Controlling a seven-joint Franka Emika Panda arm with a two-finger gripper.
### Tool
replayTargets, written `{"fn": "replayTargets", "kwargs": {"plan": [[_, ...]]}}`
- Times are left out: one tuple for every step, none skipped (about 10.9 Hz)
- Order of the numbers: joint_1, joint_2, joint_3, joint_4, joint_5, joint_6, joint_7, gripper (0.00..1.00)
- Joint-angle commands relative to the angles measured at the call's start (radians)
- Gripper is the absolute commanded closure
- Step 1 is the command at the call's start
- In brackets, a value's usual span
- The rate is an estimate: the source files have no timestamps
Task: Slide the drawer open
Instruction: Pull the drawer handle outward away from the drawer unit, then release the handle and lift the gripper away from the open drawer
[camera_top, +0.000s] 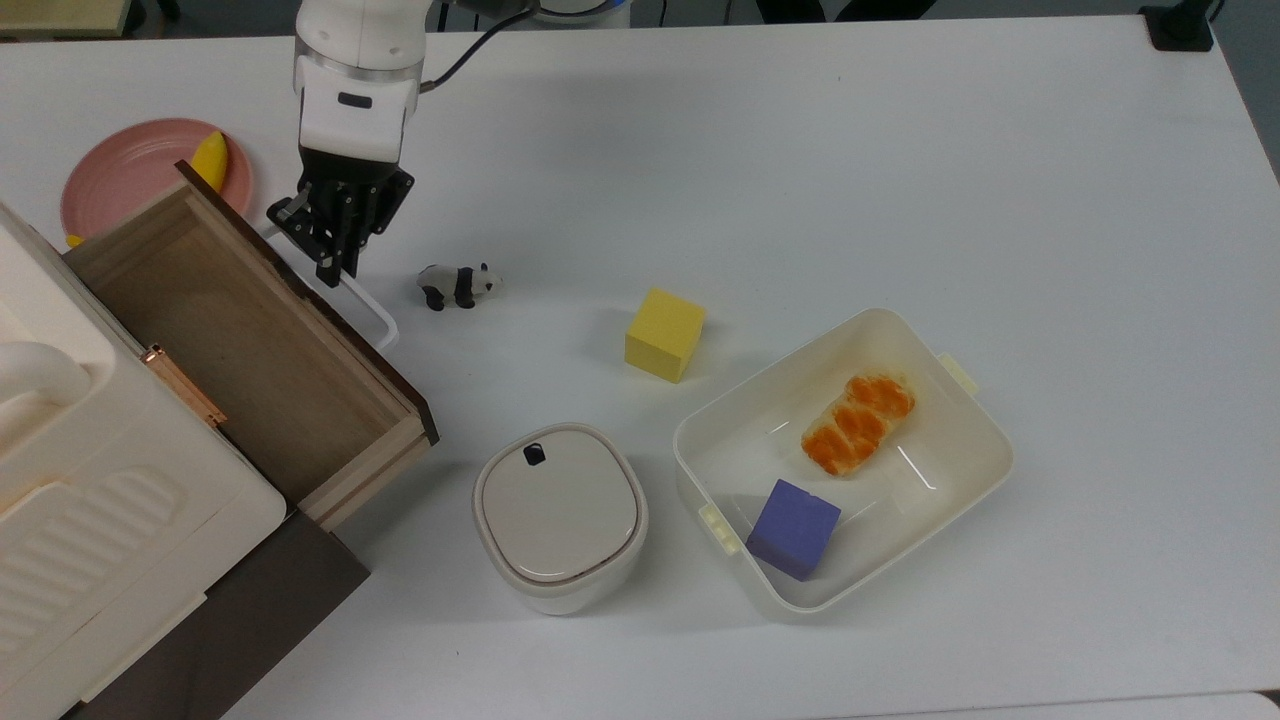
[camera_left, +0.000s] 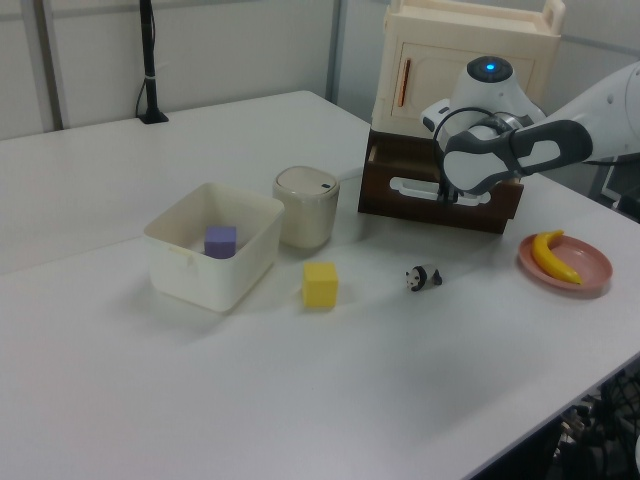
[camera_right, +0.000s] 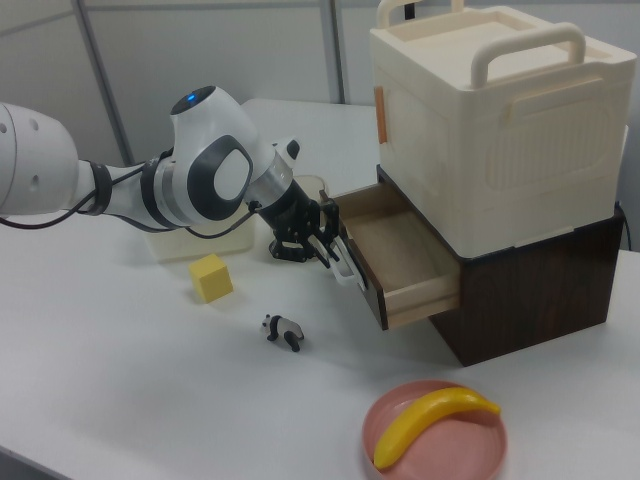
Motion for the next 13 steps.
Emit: {"fn": "replayTargets", "kwargs": {"plan": [[0.044,-0.055,-0.001,-0.055,0.005,-0.042,0.012,0.57],[0.037,-0.059,-0.001,-0.049,0.006,-0.042,0.007,0.4],[0.037,-0.062,-0.001,-0.04,0.008,-0.06,0.009,0.34],[0.037,-0.073,-0.001,-0.026,0.013,-0.097,0.01,0.24],[0.04,-0.082,-0.001,-0.017,0.019,-0.138,0.01,0.22],[0.046,-0.095,-0.001,0.0,0.02,-0.181,0.01,0.2],[0.054,-0.104,0.001,0.011,0.031,-0.232,0.023,0.16],[0.082,-0.105,0.002,0.037,0.058,-0.288,0.065,0.11],[0.117,-0.104,0.002,0.077,0.083,-0.354,0.145,0.1],[0.138,-0.104,0.002,0.115,0.097,-0.437,0.246,0.09],[0.161,-0.104,0.002,0.155,0.139,-0.518,0.367,0.08],[0.18,-0.104,0.002,0.192,0.198,-0.578,0.482,0.0],[0.182,-0.105,0.002,0.212,0.233,-0.633,0.563,0.0]]}}
